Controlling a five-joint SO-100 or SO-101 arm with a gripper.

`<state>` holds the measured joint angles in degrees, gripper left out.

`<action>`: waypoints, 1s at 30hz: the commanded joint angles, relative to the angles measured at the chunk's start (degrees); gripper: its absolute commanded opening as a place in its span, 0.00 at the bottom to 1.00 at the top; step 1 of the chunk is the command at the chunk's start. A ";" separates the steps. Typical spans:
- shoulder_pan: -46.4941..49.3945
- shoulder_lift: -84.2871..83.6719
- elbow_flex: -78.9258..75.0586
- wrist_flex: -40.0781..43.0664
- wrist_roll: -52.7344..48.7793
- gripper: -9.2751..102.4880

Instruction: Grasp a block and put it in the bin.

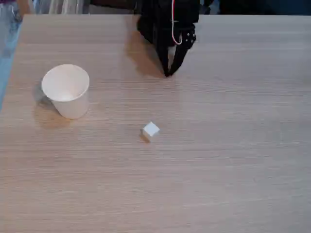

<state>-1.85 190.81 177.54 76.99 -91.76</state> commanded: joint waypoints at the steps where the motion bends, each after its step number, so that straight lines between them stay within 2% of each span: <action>1: -1.14 -0.26 0.53 0.00 0.26 0.08; 30: 0.09 0.09 0.26 0.26 -0.26 0.09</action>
<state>-2.11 190.81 177.54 76.99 -91.41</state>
